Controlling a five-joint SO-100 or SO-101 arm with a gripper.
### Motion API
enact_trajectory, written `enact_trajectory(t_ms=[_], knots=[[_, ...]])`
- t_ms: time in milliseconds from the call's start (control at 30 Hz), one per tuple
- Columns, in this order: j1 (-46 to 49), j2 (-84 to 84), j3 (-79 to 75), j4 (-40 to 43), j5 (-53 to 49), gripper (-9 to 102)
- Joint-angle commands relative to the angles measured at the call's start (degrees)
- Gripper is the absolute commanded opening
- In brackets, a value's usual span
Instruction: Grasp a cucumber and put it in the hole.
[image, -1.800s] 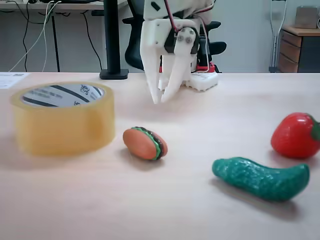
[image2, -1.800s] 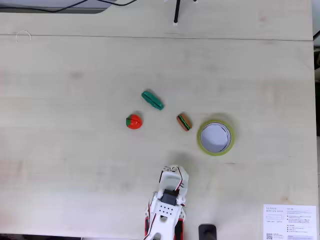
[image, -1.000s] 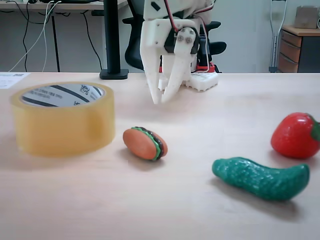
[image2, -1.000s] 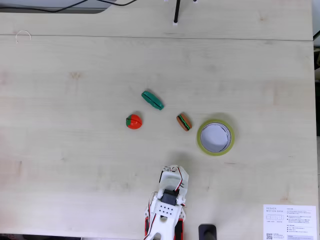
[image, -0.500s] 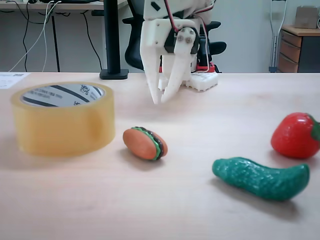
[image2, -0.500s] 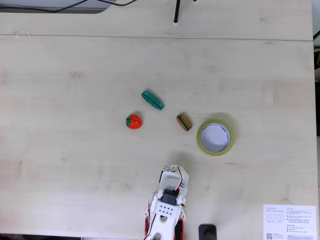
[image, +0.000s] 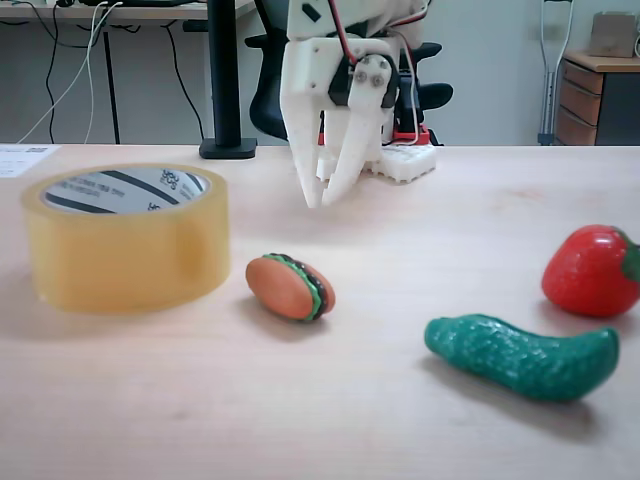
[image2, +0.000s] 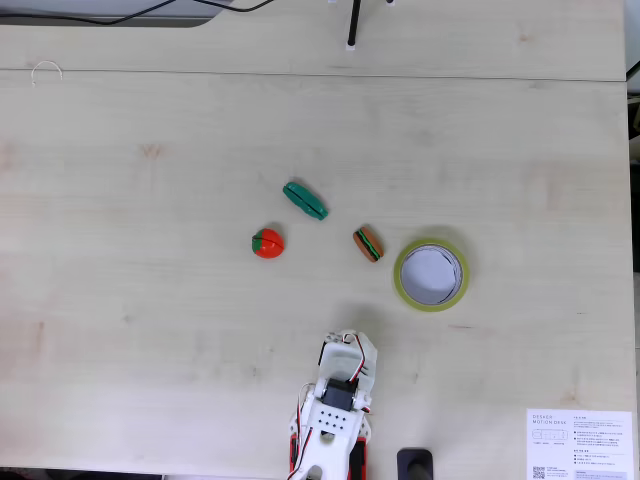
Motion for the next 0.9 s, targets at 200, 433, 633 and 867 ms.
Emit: enact_trajectory(t_ms=[200,433,633,867], knots=[[0.09,0.18,-0.53,0.97,-0.18,0],[0.00,0.18,-0.53,0.88,-0.18,0],[0.00,0.18,-2.46,0.70,-0.18,0],[0.00,0.18,-4.75,0.88,-0.18,0]])
